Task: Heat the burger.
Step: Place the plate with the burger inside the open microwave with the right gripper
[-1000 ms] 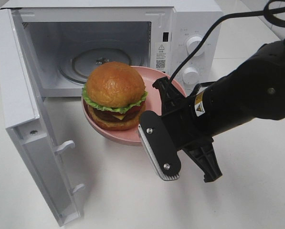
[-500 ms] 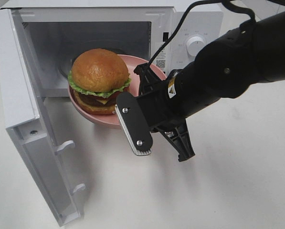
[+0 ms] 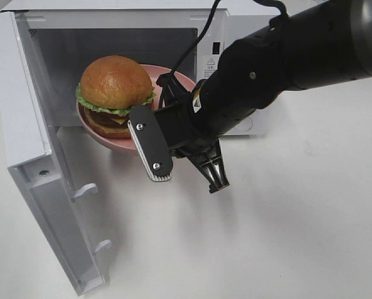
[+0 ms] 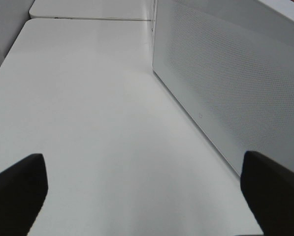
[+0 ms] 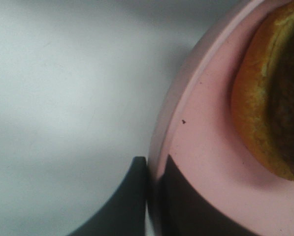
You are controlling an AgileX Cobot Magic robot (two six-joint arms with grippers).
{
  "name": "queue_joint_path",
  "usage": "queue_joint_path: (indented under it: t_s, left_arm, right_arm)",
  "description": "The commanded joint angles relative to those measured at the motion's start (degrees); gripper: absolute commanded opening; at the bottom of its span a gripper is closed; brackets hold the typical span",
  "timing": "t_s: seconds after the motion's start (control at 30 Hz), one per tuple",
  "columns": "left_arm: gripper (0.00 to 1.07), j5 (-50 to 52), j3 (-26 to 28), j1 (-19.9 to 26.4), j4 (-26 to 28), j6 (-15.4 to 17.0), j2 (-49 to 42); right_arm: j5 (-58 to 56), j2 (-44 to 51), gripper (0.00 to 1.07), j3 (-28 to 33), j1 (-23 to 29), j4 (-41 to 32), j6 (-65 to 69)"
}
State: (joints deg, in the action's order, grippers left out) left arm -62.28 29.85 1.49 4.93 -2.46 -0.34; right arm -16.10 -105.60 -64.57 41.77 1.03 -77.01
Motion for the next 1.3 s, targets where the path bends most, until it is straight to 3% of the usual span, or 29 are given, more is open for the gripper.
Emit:
queue_joint_path:
  t_s: [0.03,0.83,1.3]
  left_arm:
    - [1.0,0.8,-0.17,-0.4,0.0,0.0,-1.03]
    - [1.0,0.8,-0.17,-0.4,0.0,0.0,-1.03]
    - [1.0,0.8,-0.17,-0.4,0.0,0.0,-1.03]
  right_arm:
    - [2.75,-0.86,0.0,-3.04,-0.34,0.29,1.2]
    - [-1.89,-11.75,0.0,-18.51,-0.34,7.73,12.43]
    - [-9.85,-20.68,0.0,-34.32,-0.34,11.69,19.42]
